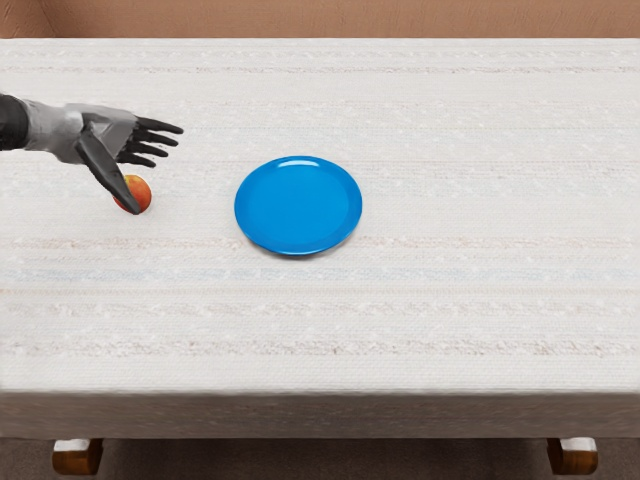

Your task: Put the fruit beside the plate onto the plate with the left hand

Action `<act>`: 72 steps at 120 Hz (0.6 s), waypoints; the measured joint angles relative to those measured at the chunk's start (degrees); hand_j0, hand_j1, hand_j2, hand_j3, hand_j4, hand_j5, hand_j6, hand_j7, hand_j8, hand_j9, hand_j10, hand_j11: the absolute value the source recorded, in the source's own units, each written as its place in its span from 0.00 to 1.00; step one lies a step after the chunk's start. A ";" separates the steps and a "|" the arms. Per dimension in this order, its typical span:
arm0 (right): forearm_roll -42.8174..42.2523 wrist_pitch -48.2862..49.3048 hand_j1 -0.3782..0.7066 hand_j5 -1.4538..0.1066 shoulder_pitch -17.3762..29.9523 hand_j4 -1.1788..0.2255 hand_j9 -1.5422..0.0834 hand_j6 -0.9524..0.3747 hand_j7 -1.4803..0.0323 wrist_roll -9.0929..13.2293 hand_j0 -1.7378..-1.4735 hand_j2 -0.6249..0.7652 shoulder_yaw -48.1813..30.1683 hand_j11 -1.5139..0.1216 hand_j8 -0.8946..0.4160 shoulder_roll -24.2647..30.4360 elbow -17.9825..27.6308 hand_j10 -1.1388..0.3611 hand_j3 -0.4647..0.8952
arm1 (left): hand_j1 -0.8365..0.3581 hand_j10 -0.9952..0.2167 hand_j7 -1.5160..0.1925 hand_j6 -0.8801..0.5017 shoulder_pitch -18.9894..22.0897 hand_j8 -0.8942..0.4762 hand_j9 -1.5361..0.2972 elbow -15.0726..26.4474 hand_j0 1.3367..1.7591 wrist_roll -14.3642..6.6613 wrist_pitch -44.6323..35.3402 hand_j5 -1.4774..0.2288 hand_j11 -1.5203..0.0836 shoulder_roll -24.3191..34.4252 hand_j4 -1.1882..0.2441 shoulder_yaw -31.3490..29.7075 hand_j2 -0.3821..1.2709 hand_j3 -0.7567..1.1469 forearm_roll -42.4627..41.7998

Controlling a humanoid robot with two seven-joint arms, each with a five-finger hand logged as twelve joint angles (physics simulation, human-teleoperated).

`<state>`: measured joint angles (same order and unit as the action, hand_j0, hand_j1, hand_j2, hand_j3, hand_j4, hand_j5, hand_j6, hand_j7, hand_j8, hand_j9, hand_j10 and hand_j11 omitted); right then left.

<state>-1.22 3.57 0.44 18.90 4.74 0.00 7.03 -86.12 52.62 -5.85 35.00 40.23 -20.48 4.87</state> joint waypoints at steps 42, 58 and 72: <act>0.00 -0.01 0.03 0.93 0.00 0.84 0.95 0.72 0.98 0.00 0.30 0.45 0.00 0.93 0.68 0.00 0.00 0.76 0.34 | 0.96 0.79 0.86 0.61 -1.46 0.63 0.81 -0.53 0.76 1.00 -6.56 0.84 0.92 -1.09 0.80 -5.21 0.24 0.40 -0.33; -0.01 0.00 0.03 0.93 0.00 0.84 0.95 0.72 0.98 0.00 0.30 0.45 0.00 0.93 0.68 0.00 0.00 0.76 0.34 | 0.95 0.79 0.85 0.60 -1.16 0.62 0.81 -2.10 0.76 1.00 -13.35 0.83 0.91 -3.92 0.80 -6.90 0.24 0.40 0.80; -0.01 0.01 0.03 0.93 0.00 0.84 0.95 0.72 0.98 0.00 0.30 0.45 0.00 0.93 0.68 0.00 0.00 0.76 0.34 | 0.94 0.77 0.84 0.59 -0.96 0.61 0.80 -4.06 0.76 0.85 -19.67 0.82 0.90 -6.92 0.79 -10.20 0.24 0.40 3.64</act>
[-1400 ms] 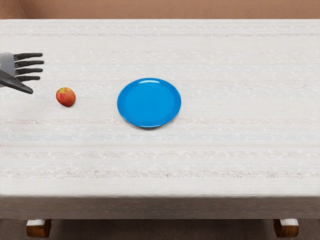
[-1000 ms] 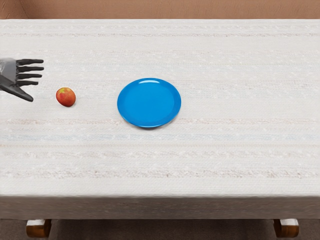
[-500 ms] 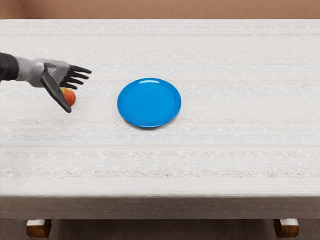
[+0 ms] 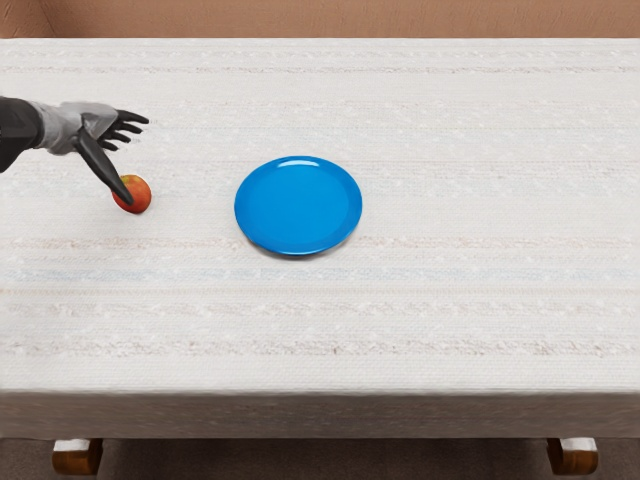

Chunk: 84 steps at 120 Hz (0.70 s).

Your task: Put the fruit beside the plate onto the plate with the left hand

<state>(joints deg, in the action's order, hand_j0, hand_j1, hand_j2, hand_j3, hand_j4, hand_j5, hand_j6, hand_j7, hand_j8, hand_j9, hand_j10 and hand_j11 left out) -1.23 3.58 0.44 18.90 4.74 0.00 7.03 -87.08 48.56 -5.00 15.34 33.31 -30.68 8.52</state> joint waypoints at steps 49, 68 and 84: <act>0.00 -0.01 0.03 0.93 0.00 0.84 0.95 0.72 0.98 0.00 0.30 0.45 0.00 0.93 0.68 0.00 0.00 0.76 0.34 | 0.79 0.66 0.74 0.49 3.88 0.51 0.70 -2.40 0.76 -0.14 -13.79 0.71 0.79 -6.54 0.69 -4.68 0.26 0.40 3.29; 0.00 -0.01 0.03 0.93 0.00 0.84 0.95 0.72 0.98 0.00 0.30 0.45 0.00 0.93 0.68 0.00 0.00 0.76 0.34 | 0.70 0.58 0.67 0.43 5.07 0.44 0.63 -2.54 0.76 -0.24 -14.54 0.65 0.71 -7.35 0.63 -4.79 0.27 0.40 3.36; 0.00 -0.01 0.03 0.93 0.00 0.84 0.95 0.72 0.98 0.00 0.30 0.45 0.00 0.93 0.68 0.00 0.00 0.76 0.34 | 0.65 0.54 0.63 0.39 6.52 0.40 0.60 -3.23 0.76 -0.28 -15.05 0.61 0.67 -8.50 0.59 -4.82 0.27 0.40 3.41</act>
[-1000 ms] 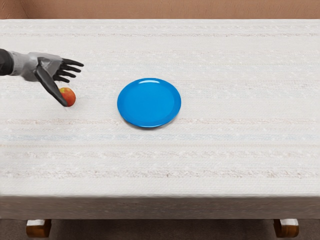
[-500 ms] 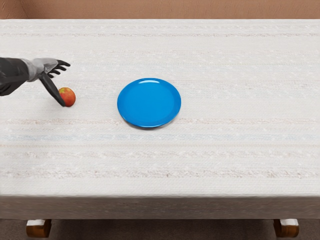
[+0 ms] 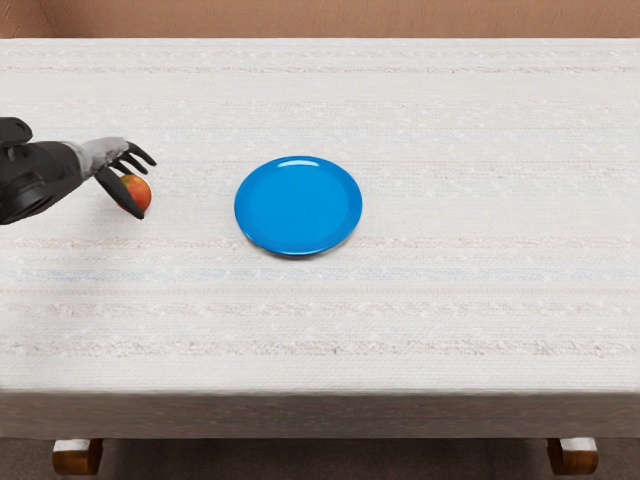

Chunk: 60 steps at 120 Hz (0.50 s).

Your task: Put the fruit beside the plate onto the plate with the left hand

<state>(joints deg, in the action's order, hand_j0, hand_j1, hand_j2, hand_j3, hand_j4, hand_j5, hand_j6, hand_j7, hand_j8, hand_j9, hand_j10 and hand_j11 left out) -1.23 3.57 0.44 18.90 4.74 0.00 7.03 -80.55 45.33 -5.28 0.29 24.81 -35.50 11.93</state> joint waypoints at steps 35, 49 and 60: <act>0.00 0.01 0.03 0.93 0.00 0.84 0.95 0.72 0.98 0.00 0.30 0.45 0.00 0.93 0.68 0.00 0.00 0.76 0.34 | 0.60 0.50 0.59 0.35 1.54 0.36 0.56 -3.11 0.76 0.01 -1.03 0.57 0.63 -1.66 0.55 0.06 0.28 0.40 0.02; 0.00 0.01 0.03 0.93 0.00 0.84 0.95 0.72 0.98 0.00 0.30 0.45 0.00 0.93 0.68 0.00 0.00 0.76 0.34 | 0.57 0.47 0.57 0.33 2.07 0.34 0.54 -3.68 0.76 0.01 -1.34 0.54 0.61 -1.78 0.53 0.07 0.28 0.40 0.02; 0.00 0.02 0.03 0.93 0.00 0.84 0.95 0.72 0.98 0.00 0.30 0.45 0.00 0.93 0.68 0.00 0.00 0.76 0.34 | 0.54 0.45 0.55 0.31 2.33 0.33 0.52 -4.06 0.76 -0.02 -1.44 0.53 0.59 -2.38 0.52 0.07 0.29 0.40 0.02</act>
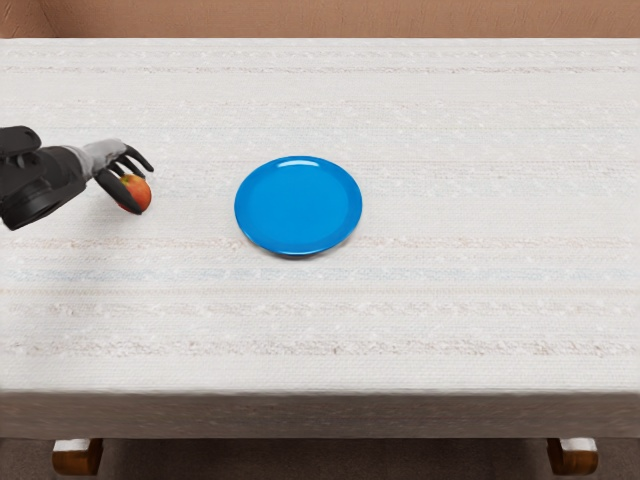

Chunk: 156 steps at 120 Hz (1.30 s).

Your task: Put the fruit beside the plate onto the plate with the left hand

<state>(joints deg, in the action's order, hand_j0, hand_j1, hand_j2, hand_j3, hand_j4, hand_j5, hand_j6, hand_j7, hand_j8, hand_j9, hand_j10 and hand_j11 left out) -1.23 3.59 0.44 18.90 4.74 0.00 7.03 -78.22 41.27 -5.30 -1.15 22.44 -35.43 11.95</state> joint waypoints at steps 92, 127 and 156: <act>0.00 -0.03 0.03 0.93 0.00 0.84 0.95 0.72 0.98 0.00 0.30 0.45 0.00 0.93 0.68 0.00 0.00 0.76 0.34 | 0.46 0.35 0.44 0.33 0.58 0.32 0.42 -1.96 0.75 -0.21 0.09 0.42 0.48 -1.43 0.43 0.23 0.31 0.40 -0.27; 0.00 -0.04 0.03 0.93 0.00 0.84 0.95 0.72 0.98 0.00 0.30 0.45 0.00 0.93 0.68 0.00 0.00 0.76 0.34 | 0.47 0.35 0.45 0.30 -3.27 0.31 0.43 -1.40 0.76 -0.21 0.50 0.43 0.48 -5.36 0.43 0.41 0.32 0.40 -0.57; 0.00 -0.02 0.03 0.93 0.00 0.84 0.95 0.72 0.98 0.00 0.30 0.45 0.00 0.93 0.68 0.00 0.00 0.76 0.34 | 0.47 0.35 0.45 0.29 -6.22 0.32 0.43 -1.34 0.76 -0.27 0.66 0.42 0.48 -10.21 0.44 0.43 0.34 0.40 -1.11</act>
<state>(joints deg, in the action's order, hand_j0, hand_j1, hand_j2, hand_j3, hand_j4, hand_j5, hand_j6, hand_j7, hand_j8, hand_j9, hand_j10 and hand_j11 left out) -1.23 3.57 0.44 18.90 4.74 0.00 7.03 -84.45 39.93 -5.57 -0.49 12.23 -35.00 10.84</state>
